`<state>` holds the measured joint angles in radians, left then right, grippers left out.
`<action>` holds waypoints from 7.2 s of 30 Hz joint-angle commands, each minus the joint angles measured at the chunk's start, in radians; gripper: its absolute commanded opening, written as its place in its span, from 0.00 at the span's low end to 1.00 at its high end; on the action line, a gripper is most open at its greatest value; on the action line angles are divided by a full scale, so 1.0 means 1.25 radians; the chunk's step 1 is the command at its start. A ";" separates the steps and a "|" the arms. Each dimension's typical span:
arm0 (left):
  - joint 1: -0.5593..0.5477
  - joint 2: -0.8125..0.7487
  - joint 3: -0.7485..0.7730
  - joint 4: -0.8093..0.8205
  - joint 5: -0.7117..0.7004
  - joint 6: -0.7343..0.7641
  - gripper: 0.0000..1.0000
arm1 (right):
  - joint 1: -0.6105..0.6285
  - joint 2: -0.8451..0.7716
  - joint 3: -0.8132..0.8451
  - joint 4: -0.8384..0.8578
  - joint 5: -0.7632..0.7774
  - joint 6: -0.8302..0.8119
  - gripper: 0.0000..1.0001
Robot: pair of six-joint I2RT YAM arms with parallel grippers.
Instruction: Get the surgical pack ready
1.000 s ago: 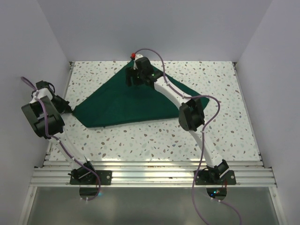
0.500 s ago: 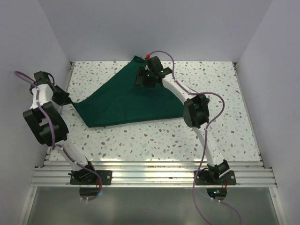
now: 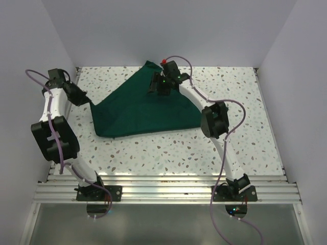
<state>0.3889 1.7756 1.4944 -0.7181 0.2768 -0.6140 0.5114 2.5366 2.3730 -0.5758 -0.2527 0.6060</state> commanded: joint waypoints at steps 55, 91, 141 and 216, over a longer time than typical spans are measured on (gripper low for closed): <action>-0.639 0.326 0.459 0.023 0.066 -0.235 0.00 | -0.052 0.160 -0.016 0.091 -0.220 0.148 0.49; -0.644 0.460 0.488 0.036 0.123 -0.244 0.00 | -0.200 0.132 0.007 0.161 -0.270 0.243 0.55; -0.512 -0.053 -0.273 0.205 0.136 0.070 0.00 | -0.162 -0.127 -0.331 0.019 -0.273 0.004 0.07; -0.481 -0.029 -0.186 0.117 -0.002 0.171 0.23 | -0.487 -0.361 -0.606 -0.042 0.071 -0.193 0.03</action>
<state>-0.2291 1.7527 1.2644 -0.5488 0.3325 -0.4011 -0.1432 2.1162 1.5627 -0.5747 -0.1375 0.3618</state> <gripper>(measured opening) 0.234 0.091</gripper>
